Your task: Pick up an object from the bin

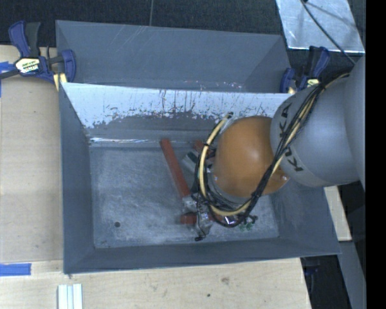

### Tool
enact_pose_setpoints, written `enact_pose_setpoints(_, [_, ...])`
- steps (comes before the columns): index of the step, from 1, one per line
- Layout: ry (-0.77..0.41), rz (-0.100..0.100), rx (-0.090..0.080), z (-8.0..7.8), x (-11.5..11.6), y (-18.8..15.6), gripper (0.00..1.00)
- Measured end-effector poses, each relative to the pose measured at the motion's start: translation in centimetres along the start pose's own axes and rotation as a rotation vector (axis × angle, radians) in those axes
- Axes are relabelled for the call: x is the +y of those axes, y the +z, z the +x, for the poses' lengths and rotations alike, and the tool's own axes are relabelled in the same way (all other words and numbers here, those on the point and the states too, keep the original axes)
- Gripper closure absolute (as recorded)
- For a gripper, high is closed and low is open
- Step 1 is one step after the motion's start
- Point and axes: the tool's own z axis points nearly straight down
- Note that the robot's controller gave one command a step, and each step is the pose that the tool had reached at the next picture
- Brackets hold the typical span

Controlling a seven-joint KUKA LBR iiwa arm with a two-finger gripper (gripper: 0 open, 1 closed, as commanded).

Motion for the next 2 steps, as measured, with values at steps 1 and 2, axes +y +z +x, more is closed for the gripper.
enact_pose_setpoints(1, [-0.041,-0.002,0.002,0.9,-1.9,0.8,1.0])
enact_pose_setpoints(2, [-0.067,-0.002,-0.002,0.7,-3.0,1.3,1.0])
